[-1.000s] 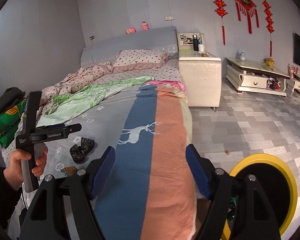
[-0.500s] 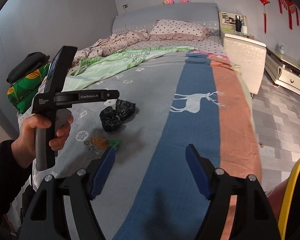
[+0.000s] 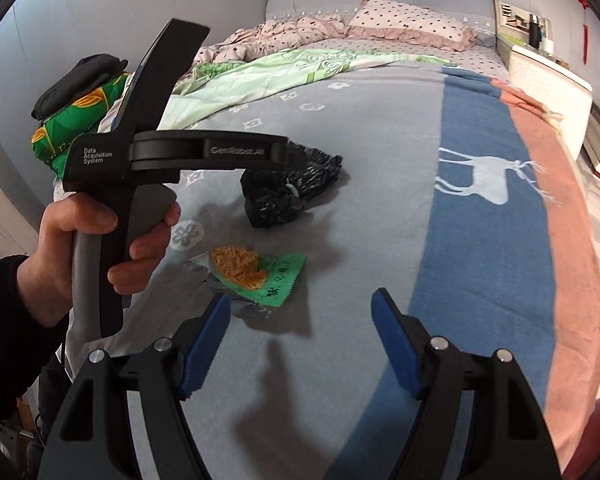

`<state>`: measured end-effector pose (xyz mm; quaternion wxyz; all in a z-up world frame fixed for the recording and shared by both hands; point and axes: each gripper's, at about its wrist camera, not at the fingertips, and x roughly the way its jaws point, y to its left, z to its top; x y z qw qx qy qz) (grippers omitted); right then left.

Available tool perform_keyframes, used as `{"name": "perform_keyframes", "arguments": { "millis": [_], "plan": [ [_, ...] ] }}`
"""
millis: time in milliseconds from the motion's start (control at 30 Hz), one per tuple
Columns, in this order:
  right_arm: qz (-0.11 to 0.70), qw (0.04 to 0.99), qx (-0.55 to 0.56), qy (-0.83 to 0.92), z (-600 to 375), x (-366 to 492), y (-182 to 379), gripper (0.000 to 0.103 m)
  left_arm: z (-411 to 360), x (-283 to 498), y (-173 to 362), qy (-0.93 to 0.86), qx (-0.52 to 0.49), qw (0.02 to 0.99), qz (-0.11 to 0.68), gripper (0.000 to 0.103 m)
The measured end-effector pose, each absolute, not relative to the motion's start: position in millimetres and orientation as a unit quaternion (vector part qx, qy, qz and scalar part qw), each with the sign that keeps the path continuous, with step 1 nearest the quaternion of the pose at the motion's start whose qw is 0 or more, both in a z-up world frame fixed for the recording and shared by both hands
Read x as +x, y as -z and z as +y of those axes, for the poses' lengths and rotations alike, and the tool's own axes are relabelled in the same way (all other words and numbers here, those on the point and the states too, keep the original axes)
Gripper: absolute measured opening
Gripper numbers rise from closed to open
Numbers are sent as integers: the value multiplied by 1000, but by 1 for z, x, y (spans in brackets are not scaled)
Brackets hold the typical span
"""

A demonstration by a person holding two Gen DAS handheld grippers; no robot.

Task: Collect trash
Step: 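Grasp the black plastic bag with the left tool while the right grasps the green packet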

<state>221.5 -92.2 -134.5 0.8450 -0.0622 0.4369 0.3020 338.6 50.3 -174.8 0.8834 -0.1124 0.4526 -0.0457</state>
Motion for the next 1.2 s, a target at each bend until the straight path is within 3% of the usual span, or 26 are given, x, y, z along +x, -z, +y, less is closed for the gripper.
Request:
{"name": "perform_keyframes", "arguments": {
  "millis": [200, 300, 567, 667, 800, 933, 1200],
  "plan": [
    [446, 835, -74, -315, -71, 233, 150, 69, 51, 347, 188, 53, -118, 878, 461, 86],
    [452, 830, -77, -319, -64, 238, 157, 63, 51, 350, 193, 59, -119, 876, 464, 79],
    [464, 821, -62, -327, -57, 252, 167, 43, 44, 356, 203, 85, -115, 868, 475, 39],
    [464, 819, -58, -331, -57, 254, 168, 28, 44, 357, 204, 92, -120, 867, 475, 30],
    [467, 817, -56, -333, -57, 255, 171, 11, 45, 358, 202, 96, -126, 866, 473, 26],
    [461, 821, -50, -332, -59, 257, 170, 3, 48, 357, 200, 96, -131, 867, 472, 24],
    [445, 828, -44, -338, -68, 250, 165, 1, 53, 352, 186, 97, -137, 871, 462, 23]
  ]
}}
